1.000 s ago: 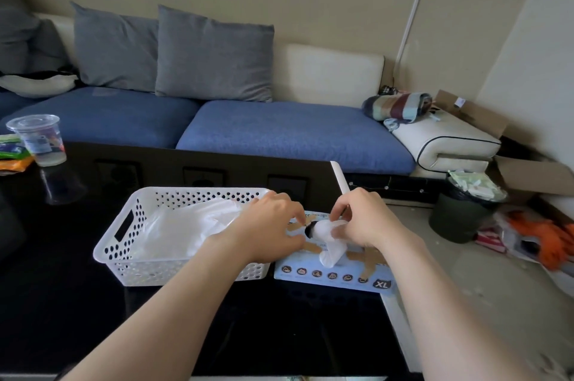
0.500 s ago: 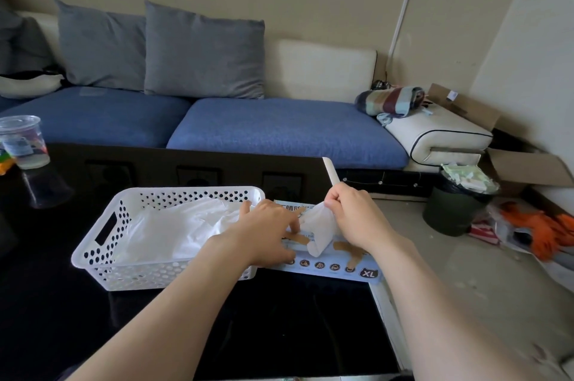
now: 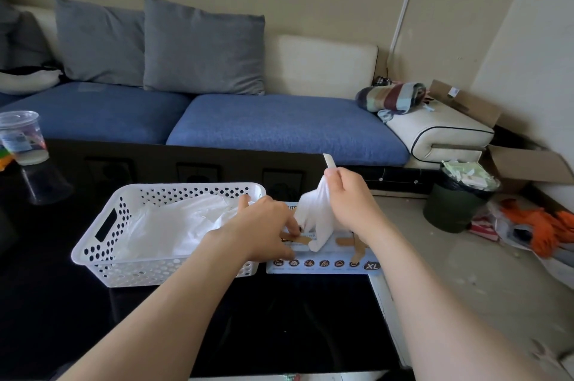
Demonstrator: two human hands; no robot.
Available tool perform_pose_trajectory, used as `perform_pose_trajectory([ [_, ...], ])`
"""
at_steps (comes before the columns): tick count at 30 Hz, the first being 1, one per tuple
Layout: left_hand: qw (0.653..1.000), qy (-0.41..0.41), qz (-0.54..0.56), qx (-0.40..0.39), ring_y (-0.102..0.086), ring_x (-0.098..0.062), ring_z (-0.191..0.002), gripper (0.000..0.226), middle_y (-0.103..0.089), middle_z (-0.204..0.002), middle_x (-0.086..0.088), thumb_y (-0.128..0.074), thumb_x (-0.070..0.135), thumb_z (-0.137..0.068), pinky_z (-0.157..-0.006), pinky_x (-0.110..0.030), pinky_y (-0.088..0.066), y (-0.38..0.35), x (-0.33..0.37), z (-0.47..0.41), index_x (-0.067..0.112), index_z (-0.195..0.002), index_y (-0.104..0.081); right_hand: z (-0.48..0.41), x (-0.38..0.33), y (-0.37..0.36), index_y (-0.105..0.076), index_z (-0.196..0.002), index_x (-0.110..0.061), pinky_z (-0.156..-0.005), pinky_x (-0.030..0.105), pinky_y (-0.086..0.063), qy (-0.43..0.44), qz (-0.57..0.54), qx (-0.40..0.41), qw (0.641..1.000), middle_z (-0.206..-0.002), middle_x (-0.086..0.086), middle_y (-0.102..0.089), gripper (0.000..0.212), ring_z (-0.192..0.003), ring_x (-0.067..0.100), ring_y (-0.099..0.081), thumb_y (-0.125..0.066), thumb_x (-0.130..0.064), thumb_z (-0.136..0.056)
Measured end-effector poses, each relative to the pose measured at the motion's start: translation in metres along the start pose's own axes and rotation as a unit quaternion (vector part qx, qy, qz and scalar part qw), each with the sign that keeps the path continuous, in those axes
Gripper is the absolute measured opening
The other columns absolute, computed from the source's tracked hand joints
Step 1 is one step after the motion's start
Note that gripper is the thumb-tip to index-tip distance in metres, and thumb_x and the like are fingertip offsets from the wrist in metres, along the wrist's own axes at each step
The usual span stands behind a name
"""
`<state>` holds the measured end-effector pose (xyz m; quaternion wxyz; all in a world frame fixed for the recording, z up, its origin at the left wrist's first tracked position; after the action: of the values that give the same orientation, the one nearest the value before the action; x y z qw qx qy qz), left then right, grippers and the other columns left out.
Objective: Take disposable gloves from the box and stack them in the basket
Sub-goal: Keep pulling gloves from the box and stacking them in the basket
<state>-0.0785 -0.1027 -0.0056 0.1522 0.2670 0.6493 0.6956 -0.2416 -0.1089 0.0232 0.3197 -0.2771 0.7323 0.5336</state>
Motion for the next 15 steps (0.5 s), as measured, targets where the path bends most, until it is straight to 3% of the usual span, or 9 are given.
perform_pose_trajectory([
  [3,1.0,-0.004,-0.007,-0.006,-0.044,-0.016,-0.129,0.042,-0.063,-0.12,0.015,-0.074,0.055,-0.088,-0.12,-0.059,-0.016,-0.002,0.001,0.0,0.039,-0.127,-0.073,0.002,-0.009,0.018,-0.042,-0.077,-0.016,-0.062,0.03,-0.035,-0.007,-0.082,0.076,0.994,-0.073,-0.004,-0.041,0.043,-0.063,0.008,-0.039,-0.036,-0.035,-0.115],
  [9,1.0,-0.004,0.011,-0.011,-0.044,-0.015,-0.129,0.041,-0.061,-0.122,0.015,-0.071,0.056,-0.09,-0.121,-0.058,-0.016,-0.002,0.0,0.001,0.038,-0.128,-0.071,0.006,-0.018,0.036,-0.059,-0.092,-0.008,-0.07,0.027,-0.044,0.037,-0.116,0.169,0.978,-0.08,-0.006,-0.058,0.039,-0.072,0.004,-0.051,-0.041,-0.035,-0.115],
  [12,0.999,0.002,0.046,0.017,-0.051,-0.011,-0.116,0.039,-0.061,-0.115,0.018,-0.066,0.062,-0.091,-0.115,-0.051,-0.026,0.003,-0.002,0.001,0.039,-0.12,-0.074,0.01,-0.028,0.045,-0.06,-0.095,-0.011,-0.069,0.021,-0.042,0.056,-0.12,0.222,0.966,-0.082,-0.009,-0.059,0.035,-0.074,0.002,-0.054,-0.042,-0.035,-0.115],
  [15,0.994,0.016,0.09,0.067,-0.053,-0.013,-0.118,0.036,-0.068,-0.112,0.018,-0.062,0.064,-0.091,-0.108,-0.045,-0.031,0.012,-0.005,0.002,0.039,-0.114,-0.074,0.012,-0.032,0.047,-0.059,-0.094,-0.011,-0.067,0.023,-0.041,0.047,-0.119,0.247,0.961,-0.078,-0.008,-0.056,0.034,-0.07,0.004,-0.053,-0.043,-0.033,-0.114],
])
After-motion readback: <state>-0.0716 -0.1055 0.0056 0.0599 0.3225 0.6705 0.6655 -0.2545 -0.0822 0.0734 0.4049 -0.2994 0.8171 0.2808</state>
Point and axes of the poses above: each hand's wrist, its own z-axis away from the middle knuckle, its own y-axis out of the back of the hand, x = y × z, the point moved 8 cm from there along -z, towards the middle knuckle
